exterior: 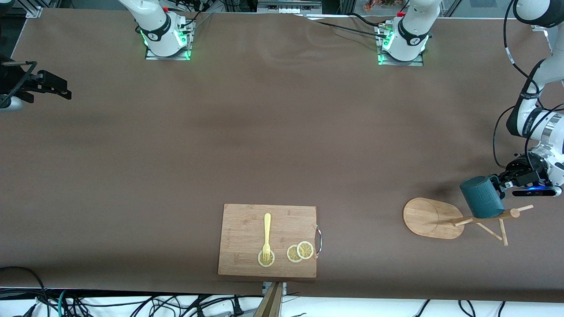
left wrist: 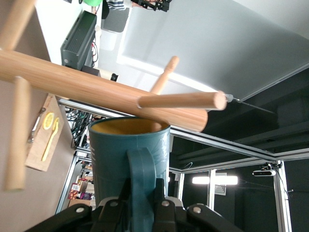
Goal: Pass cup and hang on rack
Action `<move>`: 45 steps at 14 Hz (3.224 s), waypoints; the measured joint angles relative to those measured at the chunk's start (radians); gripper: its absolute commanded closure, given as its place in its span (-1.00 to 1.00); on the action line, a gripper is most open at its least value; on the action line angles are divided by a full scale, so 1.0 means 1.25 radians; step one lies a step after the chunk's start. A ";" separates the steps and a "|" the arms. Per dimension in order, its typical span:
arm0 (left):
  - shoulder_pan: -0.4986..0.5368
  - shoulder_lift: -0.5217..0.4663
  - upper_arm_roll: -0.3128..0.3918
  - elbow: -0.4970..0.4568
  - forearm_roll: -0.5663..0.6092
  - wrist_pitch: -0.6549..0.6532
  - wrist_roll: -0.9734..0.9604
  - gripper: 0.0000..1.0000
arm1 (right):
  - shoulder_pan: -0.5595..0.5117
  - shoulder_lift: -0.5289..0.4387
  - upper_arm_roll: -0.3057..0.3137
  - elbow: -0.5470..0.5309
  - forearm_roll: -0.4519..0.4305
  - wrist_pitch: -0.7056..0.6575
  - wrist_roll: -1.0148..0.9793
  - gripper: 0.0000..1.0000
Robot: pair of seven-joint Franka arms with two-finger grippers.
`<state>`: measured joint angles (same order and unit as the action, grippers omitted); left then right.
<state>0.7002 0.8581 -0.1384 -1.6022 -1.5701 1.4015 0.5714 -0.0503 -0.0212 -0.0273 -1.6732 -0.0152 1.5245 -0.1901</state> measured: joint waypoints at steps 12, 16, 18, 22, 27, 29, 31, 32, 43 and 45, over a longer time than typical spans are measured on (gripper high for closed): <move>0.004 0.033 0.011 0.040 0.012 -0.009 -0.001 -1.00 | 0.000 0.000 0.000 0.000 0.000 0.000 0.000 -1.00; 0.004 0.035 0.019 0.052 0.044 -0.008 -0.001 -1.00 | 0.000 0.000 0.000 0.000 0.000 0.000 0.000 -1.00; 0.012 0.035 0.033 0.061 0.100 -0.010 0.009 -1.00 | 0.000 0.000 0.000 0.000 0.000 0.000 0.000 -1.00; 0.046 0.035 0.036 0.104 0.256 -0.018 0.111 -1.00 | 0.000 0.000 0.000 0.000 0.000 0.000 0.000 -1.00; 0.117 0.018 0.036 0.235 0.539 -0.065 0.224 -1.00 | 0.000 0.000 0.000 0.000 0.000 0.000 0.000 -1.00; 0.135 -0.017 0.037 0.305 0.630 -0.114 0.224 -1.00 | 0.000 0.000 0.000 0.000 0.000 0.000 0.000 -1.00; 0.147 -0.056 0.038 0.366 0.693 -0.156 0.224 -1.00 | 0.000 0.000 0.000 0.000 0.000 0.000 0.000 -1.00; 0.152 -0.073 0.039 0.394 0.716 -0.176 0.224 -1.00 | 0.000 0.000 0.000 0.000 0.000 0.000 0.000 -1.00; -0.062 -0.418 0.025 0.478 0.980 -0.213 0.037 -1.00 | 0.000 0.000 0.000 0.000 0.000 0.000 0.000 -1.00; -0.150 -0.455 0.024 0.478 1.024 -0.213 -0.078 -1.00 | 0.000 0.000 0.000 0.000 0.000 0.000 0.000 -1.00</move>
<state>0.5123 0.2888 -0.1090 -1.0045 -0.2907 1.1351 0.4733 -0.0503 -0.0212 -0.0273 -1.6727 -0.0145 1.5240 -0.1901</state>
